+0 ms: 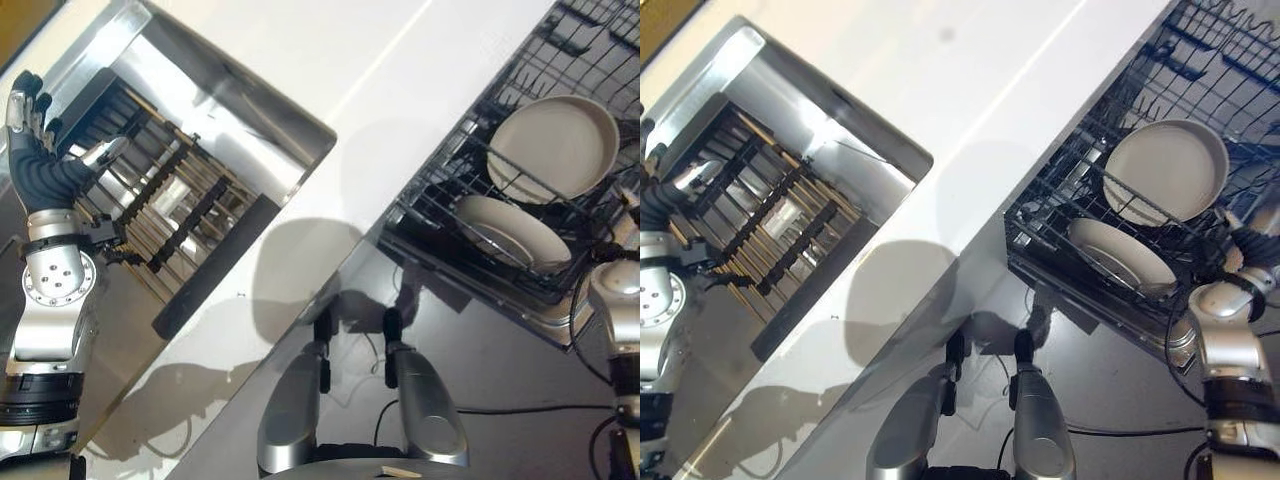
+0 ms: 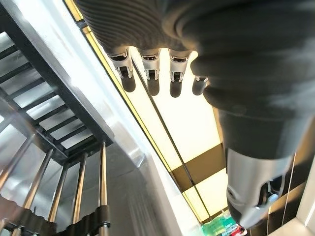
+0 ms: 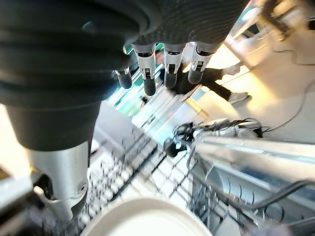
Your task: Pick up plates and place into dishwasher.
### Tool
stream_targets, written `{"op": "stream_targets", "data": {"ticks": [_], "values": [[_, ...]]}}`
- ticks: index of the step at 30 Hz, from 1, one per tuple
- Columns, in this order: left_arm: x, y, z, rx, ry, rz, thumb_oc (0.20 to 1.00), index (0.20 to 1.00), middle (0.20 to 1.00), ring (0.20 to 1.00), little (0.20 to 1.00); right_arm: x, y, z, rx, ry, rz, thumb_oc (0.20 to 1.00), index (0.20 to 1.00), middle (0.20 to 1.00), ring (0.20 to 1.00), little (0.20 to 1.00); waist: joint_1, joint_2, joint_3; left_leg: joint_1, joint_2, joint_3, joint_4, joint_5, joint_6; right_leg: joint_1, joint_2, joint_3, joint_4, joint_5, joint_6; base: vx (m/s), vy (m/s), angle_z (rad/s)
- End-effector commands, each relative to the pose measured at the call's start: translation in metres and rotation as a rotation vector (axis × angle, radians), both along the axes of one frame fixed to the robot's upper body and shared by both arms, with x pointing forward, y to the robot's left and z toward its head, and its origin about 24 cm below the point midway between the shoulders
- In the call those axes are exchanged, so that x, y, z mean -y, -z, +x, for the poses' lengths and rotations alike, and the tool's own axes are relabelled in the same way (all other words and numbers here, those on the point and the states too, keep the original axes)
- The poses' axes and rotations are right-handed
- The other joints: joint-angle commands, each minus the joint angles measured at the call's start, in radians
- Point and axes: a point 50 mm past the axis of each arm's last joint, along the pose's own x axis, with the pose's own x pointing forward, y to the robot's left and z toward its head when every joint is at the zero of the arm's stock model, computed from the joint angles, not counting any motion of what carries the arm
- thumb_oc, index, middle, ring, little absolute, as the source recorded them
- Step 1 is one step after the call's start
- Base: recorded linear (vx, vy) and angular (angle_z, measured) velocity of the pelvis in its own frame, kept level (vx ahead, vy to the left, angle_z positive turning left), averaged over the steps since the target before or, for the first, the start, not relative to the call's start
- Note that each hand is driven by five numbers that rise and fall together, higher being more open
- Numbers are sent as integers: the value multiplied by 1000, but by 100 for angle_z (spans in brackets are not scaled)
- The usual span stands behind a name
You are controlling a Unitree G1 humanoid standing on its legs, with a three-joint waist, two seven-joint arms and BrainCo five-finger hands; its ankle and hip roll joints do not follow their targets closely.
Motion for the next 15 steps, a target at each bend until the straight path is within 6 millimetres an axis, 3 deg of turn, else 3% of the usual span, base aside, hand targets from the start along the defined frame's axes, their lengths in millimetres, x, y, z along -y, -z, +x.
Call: {"op": "stream_targets", "data": {"ticks": [1,6,9,15], "values": [[-4,6,-11,7,-20,34,1000,1000,1000,1000,1000,-3,-7,-14,95,19,-54,1000,1000,1000,1000,1000,-28,-43,-147,-60,47,13,153,-81,-10,49,-51,-13,-91,27,53,1,28,-6],[3,28,-12,-67,20,10,1000,1000,1000,1000,1000,-3,2,-26,124,-4,11,1000,1000,1000,1000,1000,-76,-33,-162,-94,54,109,439,-182,-8,70,-80,1,-48,16,28,14,147,-9],[6,43,-13,-109,37,-47,1000,1000,1000,1000,1000,-5,4,-26,90,-57,6,1000,1000,1000,1000,1000,-106,13,-186,-43,57,156,370,-191,8,58,-91,33,-5,-8,38,38,433,6],[17,62,-8,-149,65,-126,1000,1000,1000,1000,1000,5,6,-18,48,-176,65,1000,1000,1000,1000,1000,-115,80,-192,28,-22,154,281,-178,6,87,-158,89,-33,2,85,-45,351,-11]]}}
